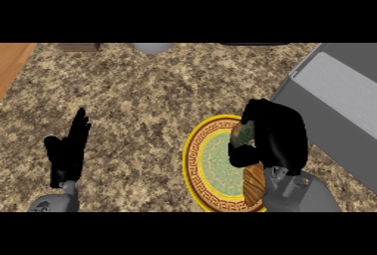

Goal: Pick the squash from the plate and place it in the cardboard box

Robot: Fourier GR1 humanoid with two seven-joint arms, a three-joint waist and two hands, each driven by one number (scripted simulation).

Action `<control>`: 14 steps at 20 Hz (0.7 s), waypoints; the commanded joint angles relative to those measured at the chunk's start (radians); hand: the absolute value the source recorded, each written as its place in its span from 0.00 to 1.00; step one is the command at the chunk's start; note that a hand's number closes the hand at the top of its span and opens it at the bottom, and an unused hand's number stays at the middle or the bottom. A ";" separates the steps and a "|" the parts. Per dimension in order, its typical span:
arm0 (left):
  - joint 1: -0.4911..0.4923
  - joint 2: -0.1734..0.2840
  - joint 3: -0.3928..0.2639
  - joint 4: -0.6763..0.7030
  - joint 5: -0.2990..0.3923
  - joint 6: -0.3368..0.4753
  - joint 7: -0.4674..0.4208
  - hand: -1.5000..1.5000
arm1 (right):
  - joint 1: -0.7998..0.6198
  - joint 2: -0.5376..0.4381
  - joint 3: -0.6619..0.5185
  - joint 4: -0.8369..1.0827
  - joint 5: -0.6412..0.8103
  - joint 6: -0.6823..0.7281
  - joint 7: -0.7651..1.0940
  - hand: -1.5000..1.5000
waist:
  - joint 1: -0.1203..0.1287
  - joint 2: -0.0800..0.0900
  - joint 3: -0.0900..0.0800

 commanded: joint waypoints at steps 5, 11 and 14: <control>-0.036 0.002 0.008 0.011 -0.001 -0.008 0.005 0.50 | -0.166 0.006 -0.130 -0.257 0.023 0.262 0.145 1.00 | 0.003 0.001 0.000; -0.022 -0.014 0.010 0.039 -0.016 0.008 -0.029 0.50 | -0.208 -0.108 -0.311 -0.275 -0.002 0.339 0.052 1.00 | 0.001 0.003 0.000; -0.062 0.014 0.036 0.075 0.003 -0.026 -0.016 0.50 | -0.183 -0.176 -0.395 -0.211 0.005 0.238 -0.067 1.00 | 0.005 0.005 0.000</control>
